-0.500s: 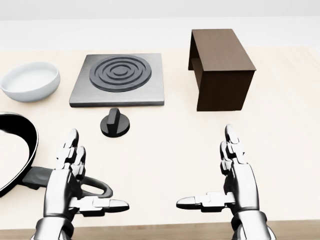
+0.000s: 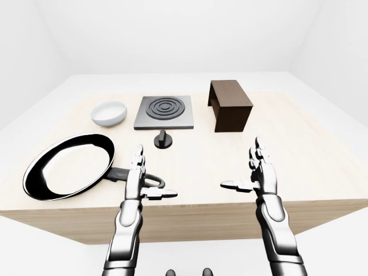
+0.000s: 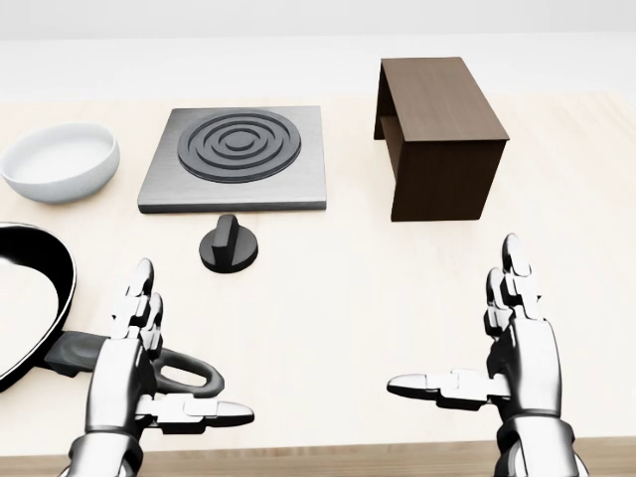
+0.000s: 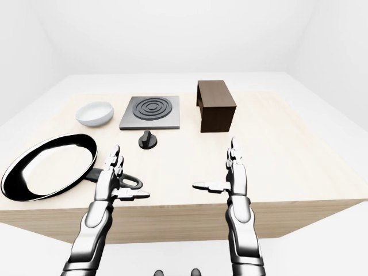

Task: Turn on the stove.

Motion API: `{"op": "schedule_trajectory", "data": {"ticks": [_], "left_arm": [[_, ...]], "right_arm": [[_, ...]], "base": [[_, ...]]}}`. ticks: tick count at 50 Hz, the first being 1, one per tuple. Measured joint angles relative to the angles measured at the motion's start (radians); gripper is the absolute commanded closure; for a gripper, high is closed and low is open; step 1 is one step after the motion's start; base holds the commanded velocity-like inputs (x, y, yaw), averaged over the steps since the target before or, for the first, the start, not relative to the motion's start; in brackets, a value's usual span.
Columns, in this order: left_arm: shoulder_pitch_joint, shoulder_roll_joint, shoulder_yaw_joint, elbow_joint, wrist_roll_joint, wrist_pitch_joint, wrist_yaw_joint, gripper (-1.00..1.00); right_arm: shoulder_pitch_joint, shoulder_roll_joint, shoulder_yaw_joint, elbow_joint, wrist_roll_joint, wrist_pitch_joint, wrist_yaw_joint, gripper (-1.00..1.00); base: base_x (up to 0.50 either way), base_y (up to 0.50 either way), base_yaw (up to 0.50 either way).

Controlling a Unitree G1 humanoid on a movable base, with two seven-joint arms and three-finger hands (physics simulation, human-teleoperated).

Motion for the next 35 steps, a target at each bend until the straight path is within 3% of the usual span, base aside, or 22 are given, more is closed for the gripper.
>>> {"op": "schedule_trajectory", "data": {"ticks": [8,12,17,28,35], "left_arm": [[-0.002,0.001,-0.002,0.004,0.034,-0.002,0.006,-1.0],[-0.002,0.001,-0.002,0.005,0.043,-0.003,0.008,-1.0],[-0.003,0.001,-0.002,0.007,0.049,-0.003,0.009,-1.0],[-0.003,0.001,-0.002,0.003,0.056,0.001,0.009,-1.0],[-0.004,0.002,0.0,0.004,0.057,0.002,0.009,-1.0]], "right_arm": [[0.008,-0.005,-0.016,-0.034,0.004,0.009,-0.01,-1.0],[0.027,-0.009,-0.032,-0.111,0.003,0.045,-0.02,-1.0],[0.06,-0.015,-0.086,-0.267,0.014,0.113,-0.03,-1.0],[0.105,-0.018,-0.29,-0.553,0.086,0.113,-0.042,-1.0],[0.117,-0.015,-0.368,-0.645,0.118,0.113,-0.048,-1.0]], "base": [[0.0,0.0,0.0],[0.0,0.0,0.0],[0.0,0.0,0.0],[0.0,0.0,0.0],[0.0,0.0,0.0]]}}
